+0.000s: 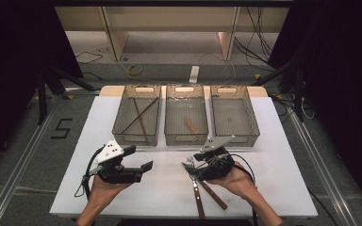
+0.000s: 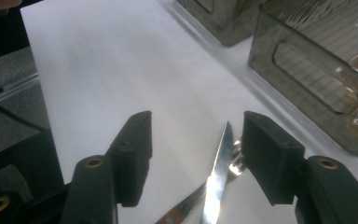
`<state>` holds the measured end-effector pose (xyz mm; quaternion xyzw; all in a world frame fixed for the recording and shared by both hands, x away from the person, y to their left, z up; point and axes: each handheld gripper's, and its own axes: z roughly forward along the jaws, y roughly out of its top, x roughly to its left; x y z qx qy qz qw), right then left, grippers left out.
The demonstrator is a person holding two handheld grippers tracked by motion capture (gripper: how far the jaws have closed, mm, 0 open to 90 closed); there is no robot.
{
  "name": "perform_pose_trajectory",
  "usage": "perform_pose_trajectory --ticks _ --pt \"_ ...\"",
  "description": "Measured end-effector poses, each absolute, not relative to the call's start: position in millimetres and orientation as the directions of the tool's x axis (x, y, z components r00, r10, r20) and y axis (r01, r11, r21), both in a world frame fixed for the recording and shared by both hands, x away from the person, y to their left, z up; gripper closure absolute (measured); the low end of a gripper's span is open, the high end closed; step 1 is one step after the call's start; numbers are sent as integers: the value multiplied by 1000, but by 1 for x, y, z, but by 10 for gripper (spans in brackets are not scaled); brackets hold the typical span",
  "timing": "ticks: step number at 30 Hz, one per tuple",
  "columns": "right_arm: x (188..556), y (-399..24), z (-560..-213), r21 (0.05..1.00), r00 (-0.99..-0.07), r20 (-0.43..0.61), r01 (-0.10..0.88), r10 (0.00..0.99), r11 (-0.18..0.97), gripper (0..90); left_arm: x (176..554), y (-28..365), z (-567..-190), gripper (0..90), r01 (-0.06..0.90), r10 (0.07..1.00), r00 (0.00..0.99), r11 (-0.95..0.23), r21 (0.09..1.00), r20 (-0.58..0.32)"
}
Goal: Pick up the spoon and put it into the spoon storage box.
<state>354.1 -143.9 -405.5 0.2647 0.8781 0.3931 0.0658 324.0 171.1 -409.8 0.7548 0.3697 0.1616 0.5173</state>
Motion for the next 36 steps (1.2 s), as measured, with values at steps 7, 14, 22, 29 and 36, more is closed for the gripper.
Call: perform_pose_trajectory --ticks 7,14,22,29,36 --pt "343 -144 -413 715 -867 91 399 489 574 545 324 170 -409 154 391 725 674 -191 900 -139" --pt "335 -143 -420 700 -879 93 391 467 597 652 323 170 -409 154 385 722 678 -191 903 -137" --pt "325 -144 -428 675 -888 96 390 449 626 734 323 169 -409 154 387 721 679 -195 901 -136" --pt "318 -142 -437 649 -901 97 379 422 660 812 323 169 -409 154 387 722 678 -191 902 -138" --pt "313 -140 -441 632 -907 96 373 410 679 895 325 170 -410 154 396 727 670 -182 900 -148"
